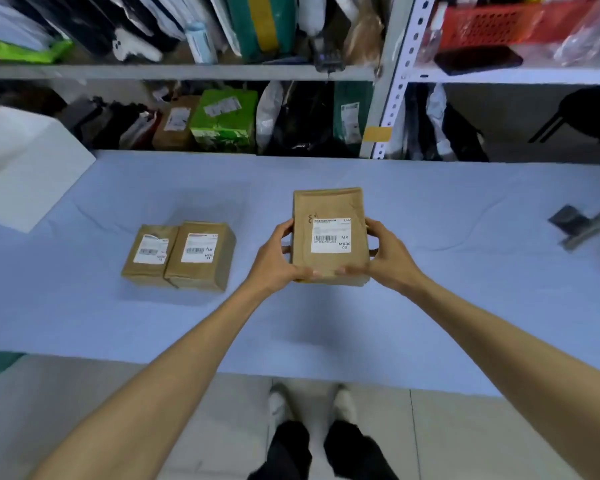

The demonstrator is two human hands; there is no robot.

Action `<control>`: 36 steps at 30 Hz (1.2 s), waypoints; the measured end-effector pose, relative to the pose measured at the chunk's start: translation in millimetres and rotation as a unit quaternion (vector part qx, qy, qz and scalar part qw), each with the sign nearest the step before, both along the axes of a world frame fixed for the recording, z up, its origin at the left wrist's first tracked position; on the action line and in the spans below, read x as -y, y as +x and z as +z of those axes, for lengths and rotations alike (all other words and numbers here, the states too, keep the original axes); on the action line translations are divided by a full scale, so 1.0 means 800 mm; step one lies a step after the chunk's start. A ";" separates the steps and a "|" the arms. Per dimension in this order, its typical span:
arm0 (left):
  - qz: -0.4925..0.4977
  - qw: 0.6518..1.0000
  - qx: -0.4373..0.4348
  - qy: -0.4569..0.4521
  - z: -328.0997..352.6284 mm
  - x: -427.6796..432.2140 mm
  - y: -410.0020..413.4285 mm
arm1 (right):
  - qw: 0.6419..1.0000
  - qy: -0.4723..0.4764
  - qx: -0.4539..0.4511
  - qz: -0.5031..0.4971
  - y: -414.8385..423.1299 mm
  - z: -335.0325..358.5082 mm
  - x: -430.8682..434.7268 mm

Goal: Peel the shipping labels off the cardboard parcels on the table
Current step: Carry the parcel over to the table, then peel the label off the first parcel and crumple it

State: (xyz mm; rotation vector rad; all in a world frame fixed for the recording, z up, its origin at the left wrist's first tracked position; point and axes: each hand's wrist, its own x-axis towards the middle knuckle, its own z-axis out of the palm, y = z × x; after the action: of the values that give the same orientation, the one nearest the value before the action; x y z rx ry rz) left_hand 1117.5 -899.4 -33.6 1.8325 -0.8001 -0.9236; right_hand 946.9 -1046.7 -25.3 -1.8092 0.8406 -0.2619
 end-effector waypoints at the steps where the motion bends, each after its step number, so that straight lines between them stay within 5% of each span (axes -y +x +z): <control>1: 0.002 1.000 -0.006 0.007 -0.014 -0.004 -0.003 | 1.000 0.004 -0.012 -0.002 -0.002 -0.013 -0.004; 12: -0.001 0.996 -0.082 0.041 -0.119 -0.052 -0.030 | 0.997 0.044 -0.061 0.012 -0.025 -0.114 -0.055; 36: -0.001 0.994 -0.071 0.086 -0.103 -0.028 -0.032 | 0.993 0.005 -0.103 0.050 -0.019 -0.092 -0.041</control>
State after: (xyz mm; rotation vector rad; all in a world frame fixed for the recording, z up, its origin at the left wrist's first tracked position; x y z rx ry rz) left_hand 1091.5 -877.1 -116.1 1.8894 -0.6505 -1.1395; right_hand 931.9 -1013.7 -99.2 -1.8840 0.8884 -0.0062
